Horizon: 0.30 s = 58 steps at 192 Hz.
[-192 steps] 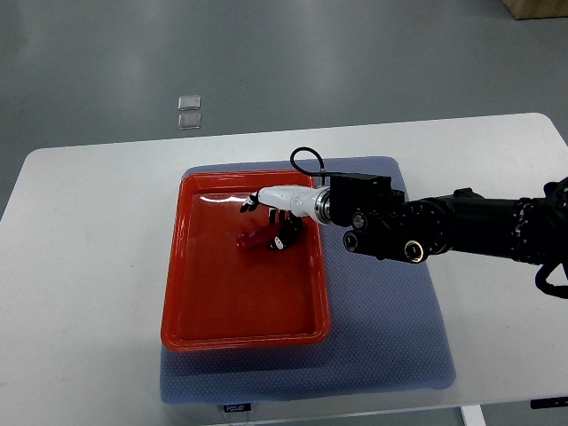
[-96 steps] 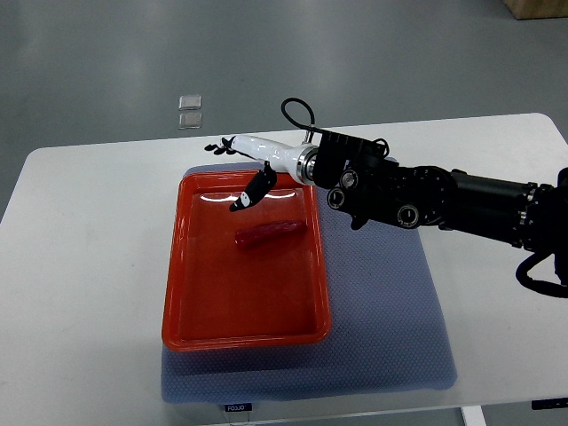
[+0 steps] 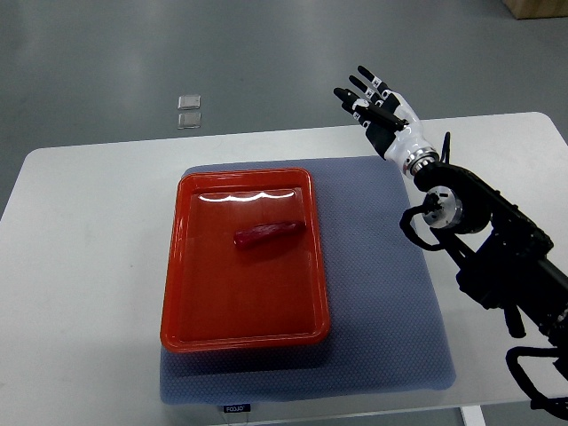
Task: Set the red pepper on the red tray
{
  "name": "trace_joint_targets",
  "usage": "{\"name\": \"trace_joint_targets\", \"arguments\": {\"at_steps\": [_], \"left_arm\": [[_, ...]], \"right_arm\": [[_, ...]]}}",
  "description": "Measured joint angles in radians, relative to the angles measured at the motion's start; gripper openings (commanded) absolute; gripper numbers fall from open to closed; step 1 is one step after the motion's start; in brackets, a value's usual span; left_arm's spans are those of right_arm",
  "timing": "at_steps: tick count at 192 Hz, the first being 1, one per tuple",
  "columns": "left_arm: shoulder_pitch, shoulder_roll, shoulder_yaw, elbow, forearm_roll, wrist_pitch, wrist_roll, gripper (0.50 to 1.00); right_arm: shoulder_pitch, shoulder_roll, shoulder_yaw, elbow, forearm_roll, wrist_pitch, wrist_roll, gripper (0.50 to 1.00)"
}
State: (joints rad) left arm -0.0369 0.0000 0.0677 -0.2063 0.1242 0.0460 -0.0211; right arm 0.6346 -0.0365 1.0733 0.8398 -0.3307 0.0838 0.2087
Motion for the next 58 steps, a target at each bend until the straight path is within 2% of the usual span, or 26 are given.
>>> {"name": "trace_joint_targets", "arguments": {"at_steps": [27,58], "left_arm": [[0.000,0.000,0.000,-0.001,0.000,0.000,0.000,1.000],[0.000,0.000,0.000,-0.001,0.000,0.000,0.000,1.000]], "right_arm": [[-0.066,0.001,0.011,-0.011,0.116,0.103,0.030,0.913],[-0.088,0.002,0.011,-0.017,0.131,0.148,0.035,0.913]]}}
